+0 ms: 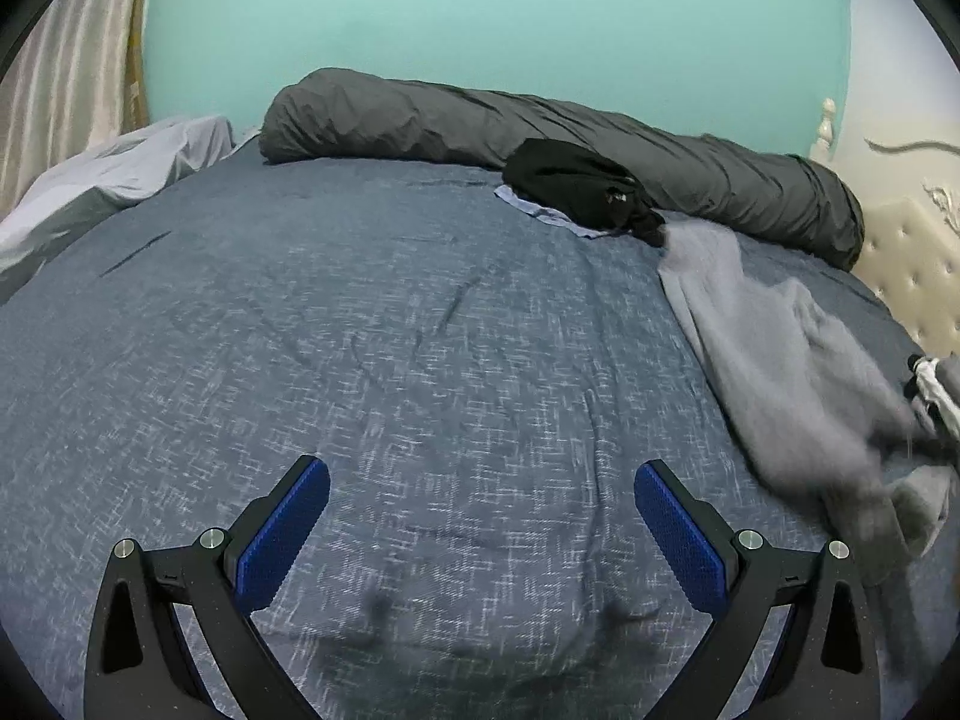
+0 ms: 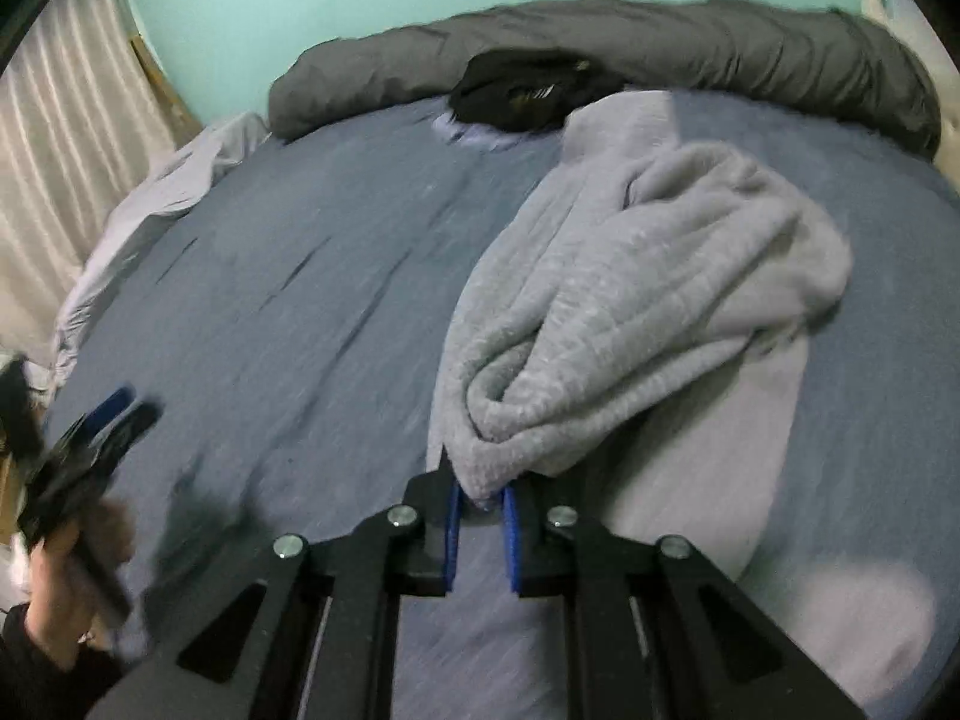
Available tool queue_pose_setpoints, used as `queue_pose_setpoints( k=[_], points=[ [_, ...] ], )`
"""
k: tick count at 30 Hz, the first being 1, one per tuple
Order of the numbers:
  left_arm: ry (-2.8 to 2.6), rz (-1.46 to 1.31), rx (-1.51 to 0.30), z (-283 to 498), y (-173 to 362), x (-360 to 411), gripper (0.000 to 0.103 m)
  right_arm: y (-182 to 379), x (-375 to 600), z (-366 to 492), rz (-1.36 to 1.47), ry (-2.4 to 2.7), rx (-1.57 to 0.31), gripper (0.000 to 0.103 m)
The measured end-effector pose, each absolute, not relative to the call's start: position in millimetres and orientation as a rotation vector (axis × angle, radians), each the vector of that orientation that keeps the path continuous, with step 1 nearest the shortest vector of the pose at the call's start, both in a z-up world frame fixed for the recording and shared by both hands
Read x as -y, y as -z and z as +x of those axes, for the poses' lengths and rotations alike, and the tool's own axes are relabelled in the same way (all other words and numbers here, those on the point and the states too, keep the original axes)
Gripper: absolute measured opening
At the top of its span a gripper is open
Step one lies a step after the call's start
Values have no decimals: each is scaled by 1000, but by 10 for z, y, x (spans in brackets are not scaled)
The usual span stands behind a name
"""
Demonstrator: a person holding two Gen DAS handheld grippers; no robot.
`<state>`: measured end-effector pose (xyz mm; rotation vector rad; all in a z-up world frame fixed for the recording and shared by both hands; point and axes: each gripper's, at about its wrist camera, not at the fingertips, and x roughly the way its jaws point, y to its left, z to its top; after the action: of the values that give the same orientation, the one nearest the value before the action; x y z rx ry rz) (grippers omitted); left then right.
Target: Fold clothes
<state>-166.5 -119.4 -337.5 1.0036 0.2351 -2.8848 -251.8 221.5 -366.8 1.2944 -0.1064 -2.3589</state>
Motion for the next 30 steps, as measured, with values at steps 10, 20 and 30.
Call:
queue_pose_setpoints(
  k=[10,20,30],
  points=[
    [2879,985,-247,-1541,3346,1328,103,3714,-2507,-1993,1306,2398,302,21],
    [2873,985,-267,-1571,3358,1386,103,3468,-3306,-2786,1244,2600,650,63],
    [2873,1005,-249,-1598,3401,1381,103,3817,-3484,-3474,1361,2623,745,73]
  ],
)
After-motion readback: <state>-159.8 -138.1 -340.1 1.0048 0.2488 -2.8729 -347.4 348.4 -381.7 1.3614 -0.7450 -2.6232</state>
